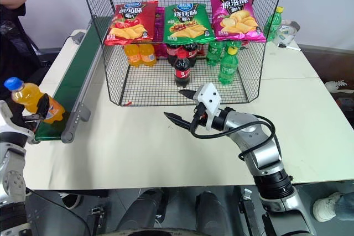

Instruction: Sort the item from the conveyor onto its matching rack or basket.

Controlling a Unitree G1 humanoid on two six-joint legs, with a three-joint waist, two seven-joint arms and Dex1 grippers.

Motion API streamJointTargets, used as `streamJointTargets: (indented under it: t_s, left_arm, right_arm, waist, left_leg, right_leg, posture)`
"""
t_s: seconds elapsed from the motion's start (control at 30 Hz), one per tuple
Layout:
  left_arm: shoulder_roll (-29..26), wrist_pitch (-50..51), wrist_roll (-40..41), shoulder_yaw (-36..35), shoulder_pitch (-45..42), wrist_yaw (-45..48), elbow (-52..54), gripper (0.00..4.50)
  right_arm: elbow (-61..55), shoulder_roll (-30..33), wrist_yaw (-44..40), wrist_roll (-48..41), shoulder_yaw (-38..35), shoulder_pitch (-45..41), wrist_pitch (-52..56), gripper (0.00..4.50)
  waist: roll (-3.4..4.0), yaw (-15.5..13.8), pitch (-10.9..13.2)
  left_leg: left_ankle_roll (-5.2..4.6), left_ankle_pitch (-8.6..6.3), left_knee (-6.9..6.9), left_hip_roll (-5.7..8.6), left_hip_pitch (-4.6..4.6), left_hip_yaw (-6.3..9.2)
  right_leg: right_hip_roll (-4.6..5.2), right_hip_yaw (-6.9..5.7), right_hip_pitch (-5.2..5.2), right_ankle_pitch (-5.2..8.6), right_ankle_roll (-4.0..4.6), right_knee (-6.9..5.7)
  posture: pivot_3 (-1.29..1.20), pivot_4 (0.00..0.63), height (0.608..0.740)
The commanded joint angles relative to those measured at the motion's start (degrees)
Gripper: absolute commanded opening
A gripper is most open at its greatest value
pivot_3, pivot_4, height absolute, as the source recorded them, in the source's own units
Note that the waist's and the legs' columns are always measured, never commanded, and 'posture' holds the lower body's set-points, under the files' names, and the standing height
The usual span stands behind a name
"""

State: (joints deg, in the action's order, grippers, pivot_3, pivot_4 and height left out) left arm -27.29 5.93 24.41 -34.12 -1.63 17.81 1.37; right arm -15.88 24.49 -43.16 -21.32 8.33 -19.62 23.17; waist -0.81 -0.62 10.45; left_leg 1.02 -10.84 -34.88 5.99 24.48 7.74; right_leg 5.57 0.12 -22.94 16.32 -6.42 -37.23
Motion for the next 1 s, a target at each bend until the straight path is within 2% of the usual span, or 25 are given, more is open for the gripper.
streamJointTargets:
  t_s: [0.03,0.07,0.1,0.37,0.6,0.7,0.83,0.93,1.0]
  left_arm:
    - [-0.84,0.35,0.62,-0.89,0.20,-0.40,2.75,2.71]
    - [-0.80,0.58,0.57,-0.86,0.29,-0.48,2.93,2.41]
    - [-0.75,0.92,0.85,-0.83,0.35,-0.34,3.22,2.35]
    - [-2.54,4.37,6.03,-1.68,-1.45,0.93,10.53,2.35]
    - [-6.06,13.29,14.00,3.79,-6.72,5.52,19.12,2.35]
    - [-5.42,16.05,12.66,9.90,-8.83,5.14,20.78,2.35]
    - [-1.38,16.16,8.56,17.03,-11.99,2.07,19.30,2.35]
    - [4.18,12.94,1.32,24.37,-14.97,-0.28,11.87,2.35]
    - [7.24,8.91,-2.07,26.47,-17.00,-0.83,6.56,2.35]
  right_arm:
    - [-2.87,-0.41,0.16,-0.32,-0.22,-0.27,-0.65,4.50]
    - [-2.89,-0.40,0.17,-0.32,-0.19,-0.26,-0.63,4.50]
    - [-2.93,-0.38,0.17,-0.30,-0.16,-0.24,-0.62,4.50]
    - [-2.86,-0.07,-0.07,-0.36,-0.34,-0.53,-0.50,4.50]
    - [-2.15,0.73,-0.54,-0.44,-1.32,-1.25,-0.73,4.50]
    - [-2.15,1.09,-0.36,-0.38,-2.05,-1.46,-0.77,4.50]
    - [-2.53,1.52,0.27,-0.31,-2.78,-1.36,-0.62,4.50]
    - [-3.20,1.77,0.80,-0.23,-3.24,-0.89,-0.51,4.50]
    - [-3.57,1.82,1.02,-0.27,-3.38,-0.76,-0.36,4.50]
  waist:
    - [0.00,0.00,0.00]
    - [0.00,0.00,0.00]
    - [0.00,0.00,0.00]
    - [-0.03,-0.11,0.00]
    - [-0.16,0.02,0.05]
    - [-0.11,0.19,0.04]
    - [-0.13,0.10,0.06]
    - [-0.13,-0.06,0.05]
    - [-0.13,-0.08,0.05]
  left_leg:
    - [0.00,0.00,0.00,0.00,0.00,0.00]
    - [0.00,0.00,0.01,-0.01,0.00,0.00]
    - [0.00,0.00,0.01,-0.01,0.00,0.00]
    - [0.01,0.00,-0.01,0.00,0.01,0.03]
    - [0.01,0.00,-0.06,0.03,0.04,0.03]
    - [0.00,0.00,0.00,0.02,0.00,-0.03]
    - [0.00,0.02,0.04,-0.02,0.02,-0.03]
    - [0.00,0.02,0.02,0.02,0.02,-0.03]
    - [0.00,0.02,0.01,0.02,0.01,-0.03]
  right_leg:
    - [0.00,0.00,-0.01,0.00,0.00,0.00]
    - [0.00,0.00,-0.01,0.00,0.00,0.00]
    - [-0.01,0.00,-0.01,0.01,0.01,-0.01]
    - [0.00,-0.03,0.01,0.02,0.03,0.00]
    - [0.01,-0.05,0.03,0.01,0.03,0.02]
    - [0.01,-0.03,0.08,-0.01,-0.02,0.02]
    - [-0.03,0.01,0.17,-0.08,-0.14,-0.03]
    - [-0.02,-0.02,0.20,-0.09,-0.15,-0.03]
    - [-0.03,-0.05,0.22,-0.09,-0.16,-0.02]
  posture:
    - [0.00,0.150,0.740]
    - [0.00,0.150,0.740]
    - [0.00,0.150,0.740]
    - [0.00,0.150,0.740]
    - [0.00,0.150,0.740]
    - [0.00,0.150,0.740]
    - [0.00,0.150,0.740]
    - [0.00,0.150,0.740]
    - [0.00,0.150,0.740]
